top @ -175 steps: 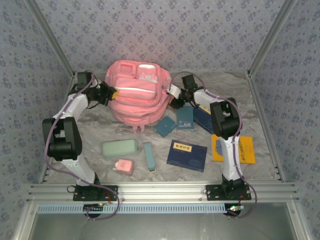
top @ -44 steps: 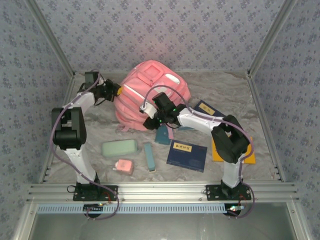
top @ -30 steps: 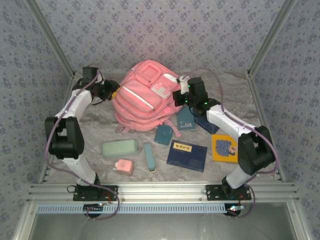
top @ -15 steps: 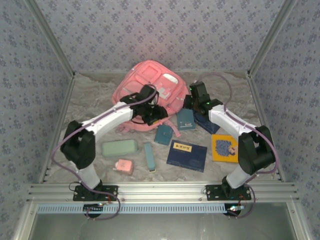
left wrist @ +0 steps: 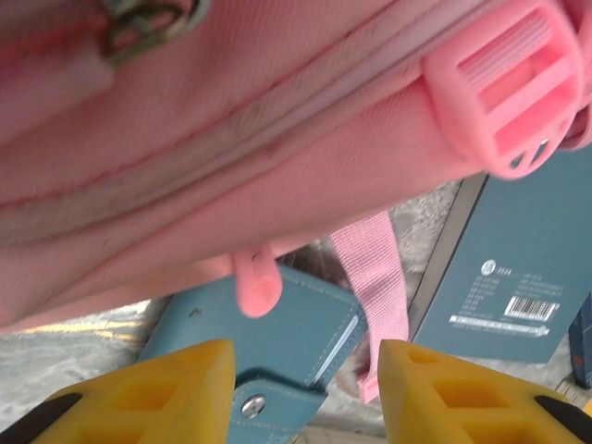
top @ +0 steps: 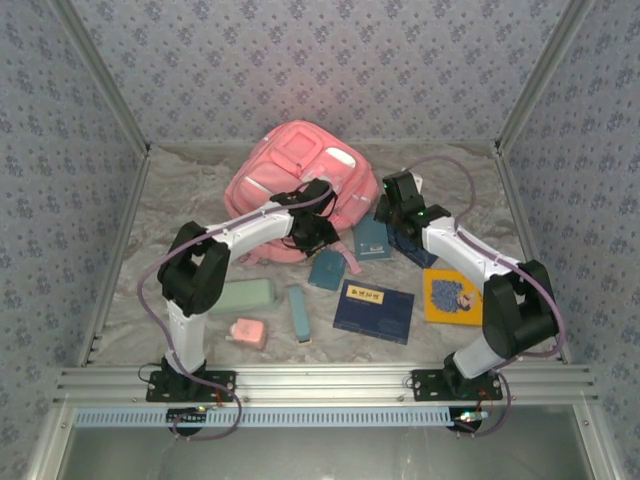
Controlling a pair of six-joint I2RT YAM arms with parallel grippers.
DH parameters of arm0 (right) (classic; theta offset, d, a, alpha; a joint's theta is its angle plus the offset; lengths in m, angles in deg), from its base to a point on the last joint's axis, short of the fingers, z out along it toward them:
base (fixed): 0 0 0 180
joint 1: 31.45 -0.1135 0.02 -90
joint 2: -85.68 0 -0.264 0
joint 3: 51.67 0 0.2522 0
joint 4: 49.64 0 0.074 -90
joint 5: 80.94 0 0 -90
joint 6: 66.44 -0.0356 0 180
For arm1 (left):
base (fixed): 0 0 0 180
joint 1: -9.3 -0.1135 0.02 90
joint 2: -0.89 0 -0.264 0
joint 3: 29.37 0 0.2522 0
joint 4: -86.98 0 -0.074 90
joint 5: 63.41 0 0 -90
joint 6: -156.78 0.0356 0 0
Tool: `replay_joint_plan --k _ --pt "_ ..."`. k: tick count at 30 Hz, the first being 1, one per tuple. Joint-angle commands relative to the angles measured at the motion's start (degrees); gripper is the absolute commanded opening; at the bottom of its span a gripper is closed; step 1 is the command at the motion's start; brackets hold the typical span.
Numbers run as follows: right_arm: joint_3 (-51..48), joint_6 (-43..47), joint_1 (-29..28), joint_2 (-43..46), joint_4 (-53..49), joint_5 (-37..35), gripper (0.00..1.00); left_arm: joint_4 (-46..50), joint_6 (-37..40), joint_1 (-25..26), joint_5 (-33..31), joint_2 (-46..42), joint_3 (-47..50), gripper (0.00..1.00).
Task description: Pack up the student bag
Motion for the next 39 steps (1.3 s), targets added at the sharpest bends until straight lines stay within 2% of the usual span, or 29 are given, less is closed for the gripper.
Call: replay_joint_plan --k 1,5,10,16,25,31,36,39 --pt "-1.24 -1.1 0.46 1.67 0.87 -1.28 0.07 0.5 -2.32 -0.97 -2.68 1.81 -1.28 0.42" --pt "-1.72 -1.24 0.98 1.65 1.64 -0.89 0.07 0.76 -2.56 -1.52 -2.37 3.24 -1.71 0.39" --pt "-2.37 -1.23 1.29 1.02 3.33 0.53 0.07 -0.5 -3.48 -1.32 -2.9 3.67 -0.32 0.38" --pt "-2.89 -1.41 1.26 -0.24 5.47 2.92 0.07 -0.14 -2.45 -1.33 -4.33 7.03 -3.09 0.38" --pt "-3.44 -1.07 1.25 -0.64 6.69 5.65 0.06 3.93 2.0 -1.23 -11.84 9.43 -4.71 0.15" --pt "-3.55 -0.24 1.14 -1.14 7.56 6.21 0.05 6.02 5.47 -1.31 -12.9 8.65 -4.45 0.01" --pt "-3.09 3.06 1.22 -1.25 8.22 11.94 0.09 7.62 9.38 -1.58 -13.55 5.05 -4.75 0.0" --pt "-0.84 4.98 1.24 -2.7 8.32 16.72 0.17 7.7 11.43 -1.7 -12.81 2.57 -3.25 0.0"
